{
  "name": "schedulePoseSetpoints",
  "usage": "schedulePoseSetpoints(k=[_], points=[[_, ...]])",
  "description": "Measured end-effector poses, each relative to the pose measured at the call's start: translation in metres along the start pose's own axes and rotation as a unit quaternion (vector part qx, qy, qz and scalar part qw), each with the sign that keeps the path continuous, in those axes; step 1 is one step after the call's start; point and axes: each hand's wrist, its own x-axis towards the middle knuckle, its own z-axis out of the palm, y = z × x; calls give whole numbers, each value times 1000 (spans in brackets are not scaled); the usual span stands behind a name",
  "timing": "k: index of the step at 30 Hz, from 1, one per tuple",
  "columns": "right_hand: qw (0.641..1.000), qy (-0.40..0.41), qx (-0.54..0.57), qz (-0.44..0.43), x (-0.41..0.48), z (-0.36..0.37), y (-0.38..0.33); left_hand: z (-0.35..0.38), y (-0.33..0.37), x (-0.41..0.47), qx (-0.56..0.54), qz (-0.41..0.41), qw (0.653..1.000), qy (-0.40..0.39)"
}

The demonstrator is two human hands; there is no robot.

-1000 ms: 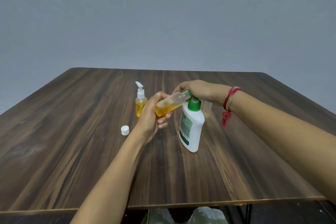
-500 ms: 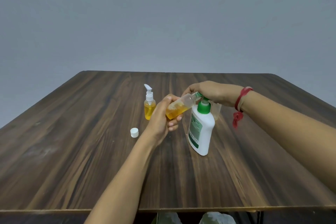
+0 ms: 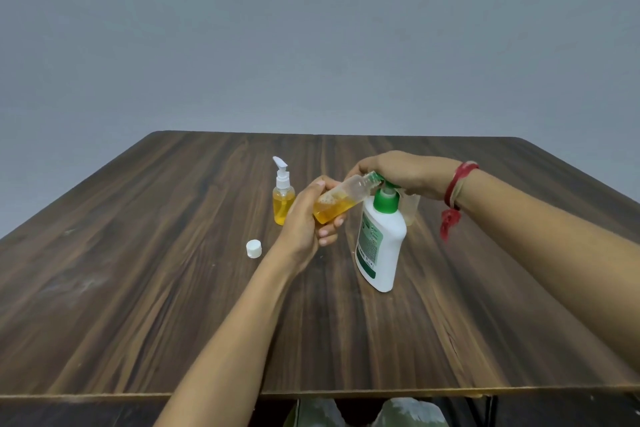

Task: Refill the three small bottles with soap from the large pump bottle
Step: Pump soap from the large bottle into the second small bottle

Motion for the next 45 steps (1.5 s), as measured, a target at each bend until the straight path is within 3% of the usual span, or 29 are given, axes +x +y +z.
schedulePoseSetpoints(k=[28,45], points=[[998,-24,-58,8,-4,0,-4,-1,-3,0,10,1,1000,-12],[999,-27,-38,20,0,-3,-2,1,-2,0,5,0,1000,-8]])
